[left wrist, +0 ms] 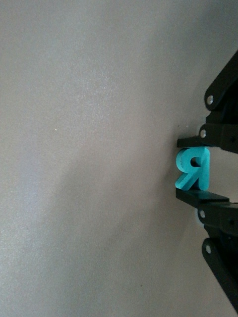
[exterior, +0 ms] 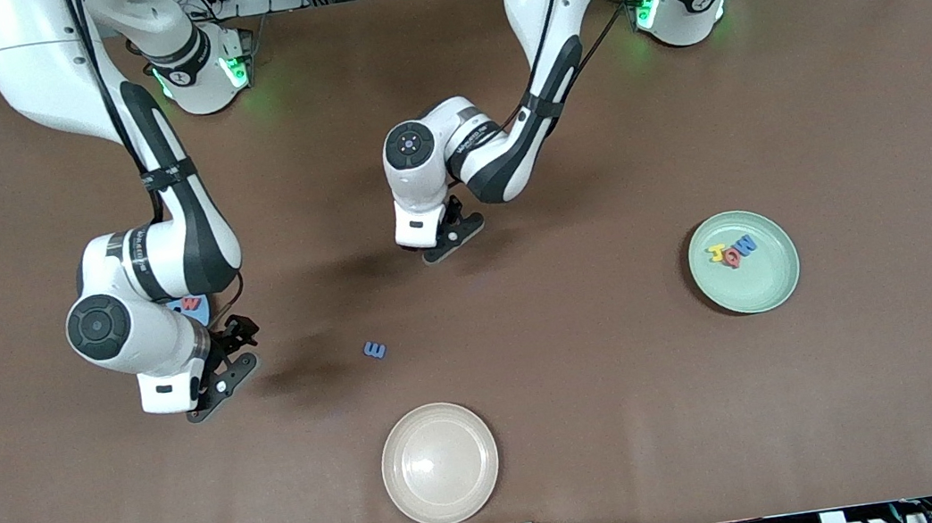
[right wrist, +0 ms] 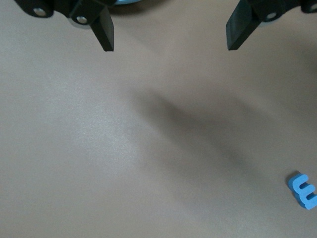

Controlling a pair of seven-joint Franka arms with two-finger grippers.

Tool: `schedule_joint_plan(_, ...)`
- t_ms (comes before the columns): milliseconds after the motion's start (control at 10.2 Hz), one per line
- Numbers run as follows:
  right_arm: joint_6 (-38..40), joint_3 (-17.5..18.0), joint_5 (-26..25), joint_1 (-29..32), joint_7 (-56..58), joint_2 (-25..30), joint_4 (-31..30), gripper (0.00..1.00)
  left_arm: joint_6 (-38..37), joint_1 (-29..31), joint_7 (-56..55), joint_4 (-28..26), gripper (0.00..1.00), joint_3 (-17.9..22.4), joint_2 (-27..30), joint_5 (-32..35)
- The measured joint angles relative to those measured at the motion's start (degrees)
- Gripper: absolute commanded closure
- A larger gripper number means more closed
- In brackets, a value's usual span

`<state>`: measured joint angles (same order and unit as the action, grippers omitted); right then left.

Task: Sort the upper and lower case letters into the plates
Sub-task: 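Carry the teal letter toward the green plate while the right gripper reaches E, then drop the teal letter on the green plate while the right gripper grasps E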

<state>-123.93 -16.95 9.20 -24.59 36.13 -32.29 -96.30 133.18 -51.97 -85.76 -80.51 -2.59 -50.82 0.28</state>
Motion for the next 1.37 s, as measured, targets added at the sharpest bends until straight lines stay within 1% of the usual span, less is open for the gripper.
schedule_joint_plan(196, 0.00, -0.02, 0.03, 0.00, 0.00, -0.13, 0.03, 0.00, -0.06, 0.26, 0.00, 0.09, 0.68, 0.23, -0.01, -0.01)
schedule_joint_plan(294, 0.00, -0.01, 0.03, -0.01, 0.00, -0.17, 0.06, 0.00, -0.86, 1.47, 0.28, 0.34, 0.68, 0.30, 0.00, -0.01)
schedule_joint_plan(392, 0.00, 0.00, 0.03, -0.03, 0.02, -0.21, 0.14, 0.00, -2.58, 3.28, 1.57, 0.81, 0.68, 0.20, 0.11, -0.01)
schedule_joint_plan(588, 0.00, 0.09, 0.09, -1.05, 0.22, -0.40, 0.75, 0.00, -9.09, 7.22, 7.91, 1.88, 0.68, -0.17, 1.81, -1.29)
schedule_joint_plan(882, -1.31, 0.45, 0.97, -5.29, 0.17, -2.91, 3.24, 0.00, -21.83, 13.21, 22.89, 2.38, 0.68, -0.09, 7.92, -2.53)
schedule_joint_plan(1078, -3.06, 1.19, 2.61, -8.05, -0.04, -5.05, 4.50, 0.00, -31.69, 18.57, 36.88, 2.18, 0.68, 0.16, 12.81, -2.54)
schedule_joint_plan(1176, -4.89, 2.14, 2.99, -8.26, -0.03, -6.10, 4.99, 0.00, -35.15, 22.24, 44.04, 1.48, 0.68, 0.26, 15.13, -2.55)
schedule_joint_plan(1373, -8.23, 4.24, 3.14, -8.16, -0.01, -8.41, 6.00, 0.00, -37.14, 29.86, 57.12, -2.30, 0.68, 0.33, 19.10, -2.55)
